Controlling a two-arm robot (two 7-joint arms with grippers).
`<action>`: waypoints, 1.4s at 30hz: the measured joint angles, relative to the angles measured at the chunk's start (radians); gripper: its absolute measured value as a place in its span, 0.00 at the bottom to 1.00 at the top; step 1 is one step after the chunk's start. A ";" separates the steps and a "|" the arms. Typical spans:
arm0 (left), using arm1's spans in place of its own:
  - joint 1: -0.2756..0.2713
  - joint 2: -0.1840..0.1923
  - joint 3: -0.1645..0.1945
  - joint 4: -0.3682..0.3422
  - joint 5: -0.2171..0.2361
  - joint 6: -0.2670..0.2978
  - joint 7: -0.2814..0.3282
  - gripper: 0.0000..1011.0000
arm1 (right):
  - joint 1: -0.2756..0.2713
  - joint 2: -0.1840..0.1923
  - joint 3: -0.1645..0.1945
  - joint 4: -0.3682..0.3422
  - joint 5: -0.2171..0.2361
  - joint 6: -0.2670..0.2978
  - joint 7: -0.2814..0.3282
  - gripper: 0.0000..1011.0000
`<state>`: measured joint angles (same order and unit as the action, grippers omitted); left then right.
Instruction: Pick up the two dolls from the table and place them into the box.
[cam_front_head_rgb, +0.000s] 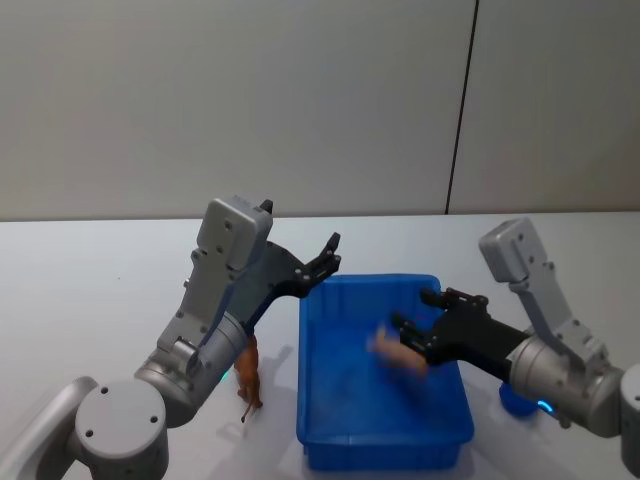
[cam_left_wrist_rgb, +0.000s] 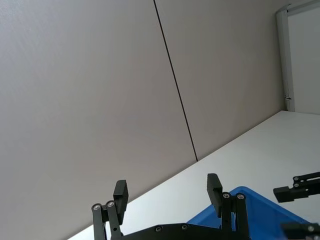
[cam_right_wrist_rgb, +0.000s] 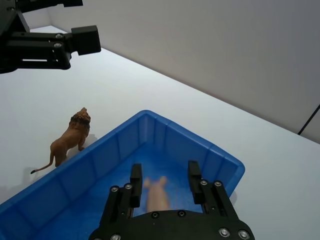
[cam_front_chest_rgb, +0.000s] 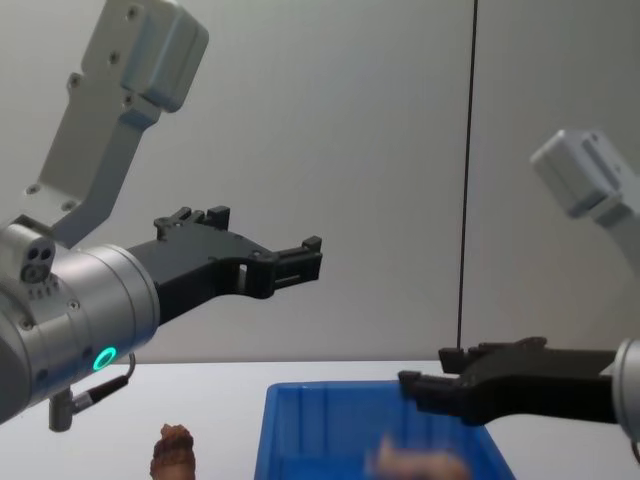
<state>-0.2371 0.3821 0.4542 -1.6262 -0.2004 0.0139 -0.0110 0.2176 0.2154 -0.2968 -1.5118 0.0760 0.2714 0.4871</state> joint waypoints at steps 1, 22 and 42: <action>0.000 0.000 0.000 0.000 0.000 0.000 0.000 0.99 | 0.002 -0.002 -0.001 0.004 -0.001 0.000 0.001 0.53; 0.000 0.000 0.000 0.000 0.000 0.000 0.000 0.99 | 0.008 -0.013 -0.009 0.024 0.037 -0.040 -0.037 0.99; 0.000 0.000 0.000 0.000 0.000 0.000 0.000 0.99 | -0.112 0.088 0.060 -0.080 0.147 -0.007 -0.173 0.99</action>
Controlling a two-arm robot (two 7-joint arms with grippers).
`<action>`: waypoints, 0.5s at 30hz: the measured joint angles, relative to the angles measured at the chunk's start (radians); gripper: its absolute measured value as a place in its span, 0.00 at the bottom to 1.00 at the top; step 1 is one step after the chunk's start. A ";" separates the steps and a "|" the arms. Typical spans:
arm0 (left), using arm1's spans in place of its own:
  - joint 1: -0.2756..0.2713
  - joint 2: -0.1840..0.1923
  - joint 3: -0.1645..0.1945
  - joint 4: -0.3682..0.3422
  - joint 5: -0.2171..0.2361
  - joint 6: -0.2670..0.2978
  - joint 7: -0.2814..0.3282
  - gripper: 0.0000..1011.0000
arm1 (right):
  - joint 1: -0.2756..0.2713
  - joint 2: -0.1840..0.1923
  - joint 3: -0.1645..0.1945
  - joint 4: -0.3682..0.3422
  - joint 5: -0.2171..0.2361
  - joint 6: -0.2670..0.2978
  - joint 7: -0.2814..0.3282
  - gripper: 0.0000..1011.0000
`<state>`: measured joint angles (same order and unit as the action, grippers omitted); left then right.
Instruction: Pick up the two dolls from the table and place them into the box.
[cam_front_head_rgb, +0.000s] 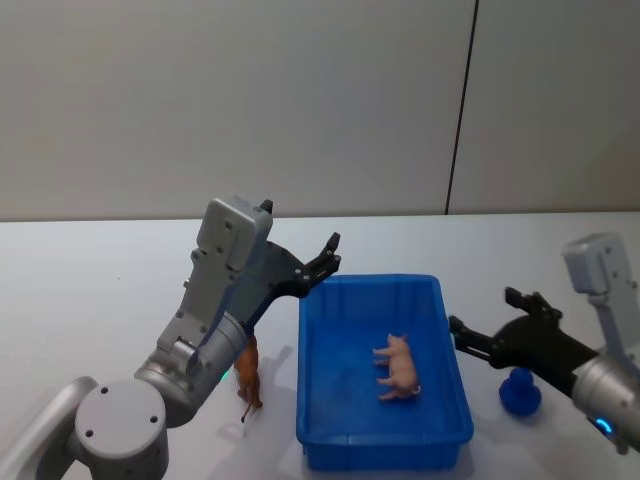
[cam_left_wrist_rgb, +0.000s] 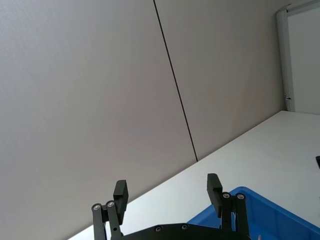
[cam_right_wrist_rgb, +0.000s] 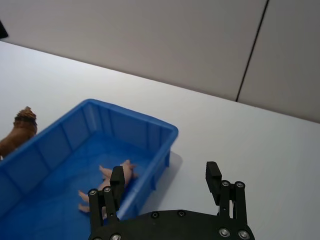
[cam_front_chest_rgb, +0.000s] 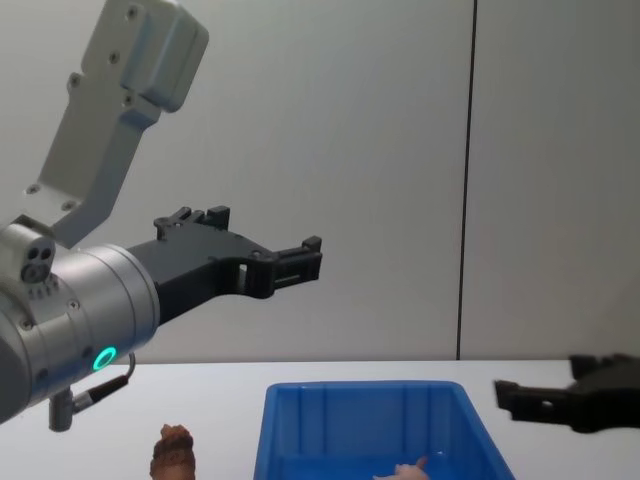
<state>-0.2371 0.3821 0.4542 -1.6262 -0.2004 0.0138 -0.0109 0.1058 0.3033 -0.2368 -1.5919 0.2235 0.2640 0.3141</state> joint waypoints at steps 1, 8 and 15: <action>0.000 0.000 0.000 0.000 0.000 0.000 0.000 0.99 | -0.005 0.005 0.004 -0.003 0.003 0.003 -0.003 0.99; 0.000 0.000 0.000 0.000 0.000 0.000 0.000 0.99 | -0.035 0.037 0.023 -0.019 0.028 0.036 -0.019 0.99; 0.000 0.000 0.000 0.000 0.000 0.000 0.000 0.99 | -0.055 0.060 0.036 -0.020 0.043 0.071 -0.019 0.99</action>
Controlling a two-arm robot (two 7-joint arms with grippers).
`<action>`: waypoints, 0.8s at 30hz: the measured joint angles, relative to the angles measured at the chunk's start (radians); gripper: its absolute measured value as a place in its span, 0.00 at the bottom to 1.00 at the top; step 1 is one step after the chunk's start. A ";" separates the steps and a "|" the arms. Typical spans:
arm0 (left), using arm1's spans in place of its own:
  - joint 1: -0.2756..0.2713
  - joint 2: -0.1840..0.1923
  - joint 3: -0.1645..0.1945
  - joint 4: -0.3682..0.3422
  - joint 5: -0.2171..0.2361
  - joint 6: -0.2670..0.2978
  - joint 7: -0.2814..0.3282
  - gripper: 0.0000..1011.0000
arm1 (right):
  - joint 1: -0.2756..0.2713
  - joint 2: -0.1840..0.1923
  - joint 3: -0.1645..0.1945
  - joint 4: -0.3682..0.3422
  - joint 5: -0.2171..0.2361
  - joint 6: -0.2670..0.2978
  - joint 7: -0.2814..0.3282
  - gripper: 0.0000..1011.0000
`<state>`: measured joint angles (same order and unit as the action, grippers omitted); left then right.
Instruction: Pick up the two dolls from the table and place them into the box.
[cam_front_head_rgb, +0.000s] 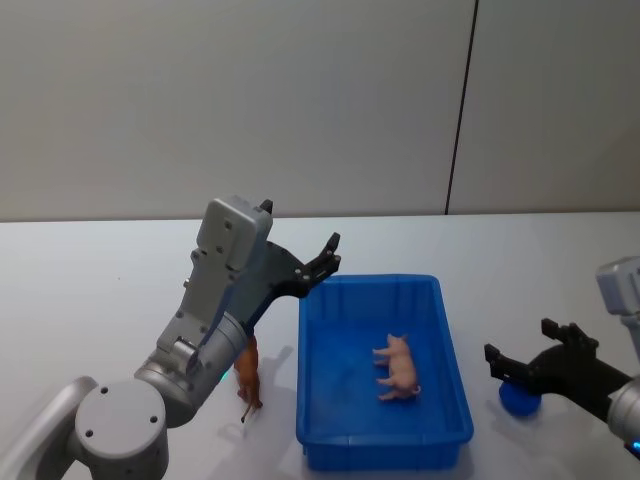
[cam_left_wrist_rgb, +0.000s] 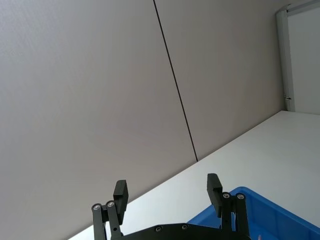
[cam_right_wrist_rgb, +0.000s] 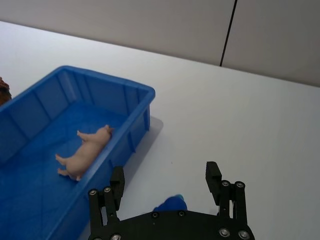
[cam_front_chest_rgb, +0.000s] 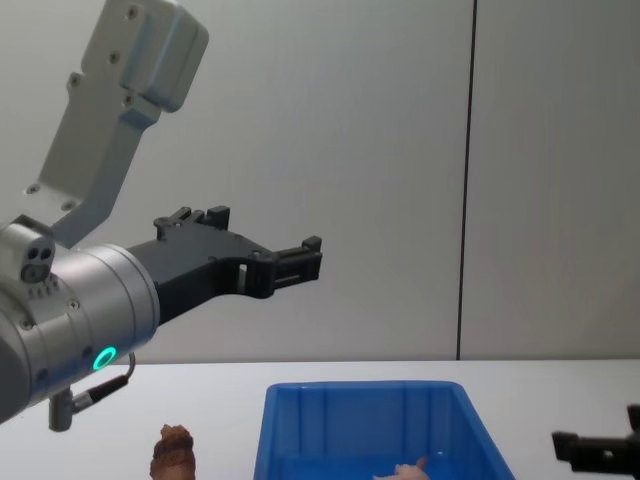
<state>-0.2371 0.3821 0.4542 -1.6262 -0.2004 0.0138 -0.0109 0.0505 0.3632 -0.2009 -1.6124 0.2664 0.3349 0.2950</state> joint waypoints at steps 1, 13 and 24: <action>0.000 0.000 0.000 0.000 0.000 0.000 0.000 0.99 | 0.000 0.000 0.000 0.000 0.000 0.000 0.000 0.99; 0.000 0.000 0.000 0.000 0.000 0.000 0.000 0.99 | -0.009 0.015 0.006 0.038 0.008 0.048 0.012 0.99; 0.000 0.000 0.000 0.000 0.000 0.000 0.000 0.99 | 0.001 0.011 0.002 0.086 0.009 0.063 0.022 0.99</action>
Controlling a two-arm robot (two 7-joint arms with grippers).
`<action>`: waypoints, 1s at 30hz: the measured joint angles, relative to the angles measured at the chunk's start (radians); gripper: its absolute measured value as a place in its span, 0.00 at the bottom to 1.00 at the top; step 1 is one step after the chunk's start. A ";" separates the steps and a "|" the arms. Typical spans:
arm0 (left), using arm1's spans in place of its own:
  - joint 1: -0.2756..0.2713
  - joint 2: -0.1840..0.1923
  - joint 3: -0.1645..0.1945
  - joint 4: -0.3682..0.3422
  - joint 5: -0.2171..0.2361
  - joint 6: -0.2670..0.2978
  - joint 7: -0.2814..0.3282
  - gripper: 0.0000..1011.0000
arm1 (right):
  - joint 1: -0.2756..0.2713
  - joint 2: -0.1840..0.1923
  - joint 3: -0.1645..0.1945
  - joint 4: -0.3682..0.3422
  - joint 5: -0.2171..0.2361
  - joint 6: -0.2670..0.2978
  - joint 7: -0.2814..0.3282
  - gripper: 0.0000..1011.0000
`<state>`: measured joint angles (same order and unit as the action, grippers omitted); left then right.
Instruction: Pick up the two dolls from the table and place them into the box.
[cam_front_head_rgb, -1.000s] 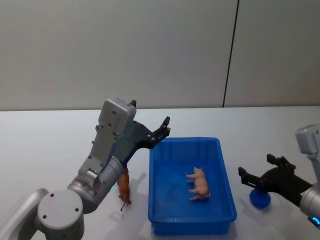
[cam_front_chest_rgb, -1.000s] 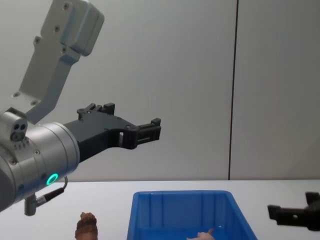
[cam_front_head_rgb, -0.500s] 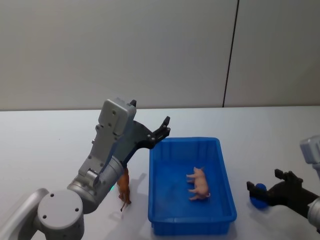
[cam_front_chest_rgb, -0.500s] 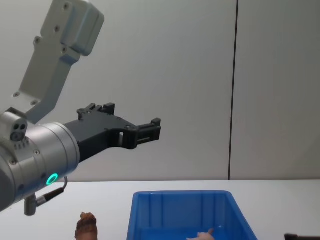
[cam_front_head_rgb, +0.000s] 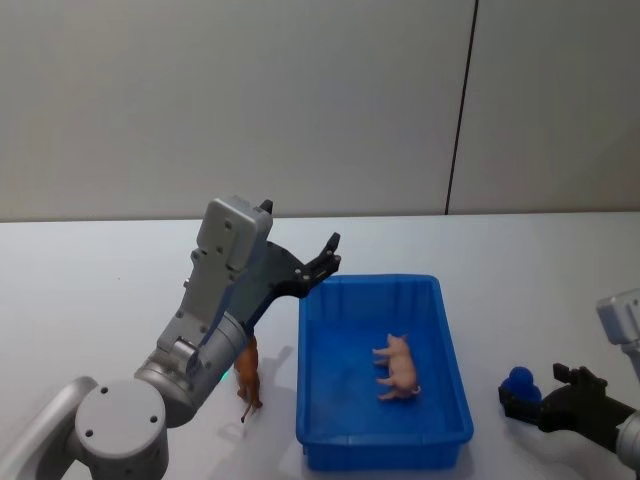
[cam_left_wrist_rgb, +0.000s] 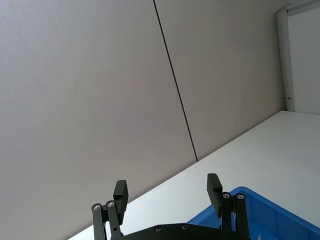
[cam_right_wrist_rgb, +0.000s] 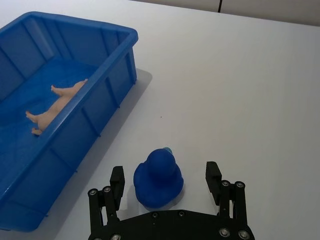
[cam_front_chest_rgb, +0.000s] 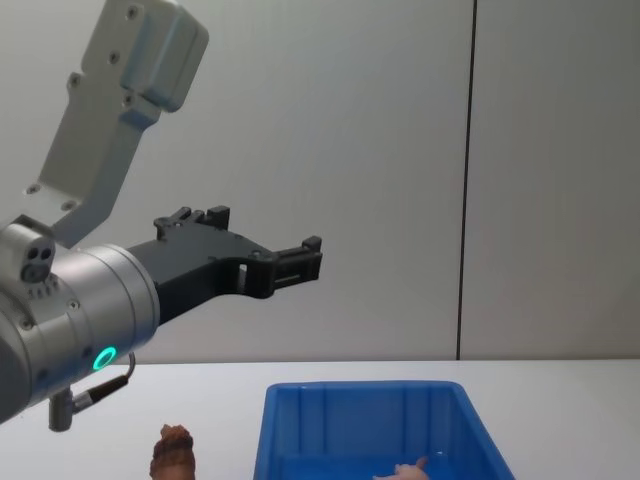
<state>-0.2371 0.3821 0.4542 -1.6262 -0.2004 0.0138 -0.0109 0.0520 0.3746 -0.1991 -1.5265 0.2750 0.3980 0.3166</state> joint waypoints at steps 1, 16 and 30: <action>0.000 0.000 0.000 0.000 0.000 0.000 0.000 0.99 | 0.001 -0.001 -0.001 0.003 0.000 0.000 0.001 0.99; 0.000 0.000 0.000 0.000 0.000 0.000 0.000 0.99 | 0.020 -0.018 -0.015 0.046 -0.006 -0.004 0.015 0.70; 0.000 0.000 0.000 0.000 0.000 0.000 0.000 0.99 | 0.028 -0.023 -0.018 0.056 -0.007 -0.028 0.006 0.45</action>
<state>-0.2371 0.3821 0.4542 -1.6262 -0.2004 0.0138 -0.0109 0.0795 0.3516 -0.2168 -1.4705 0.2679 0.3701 0.3224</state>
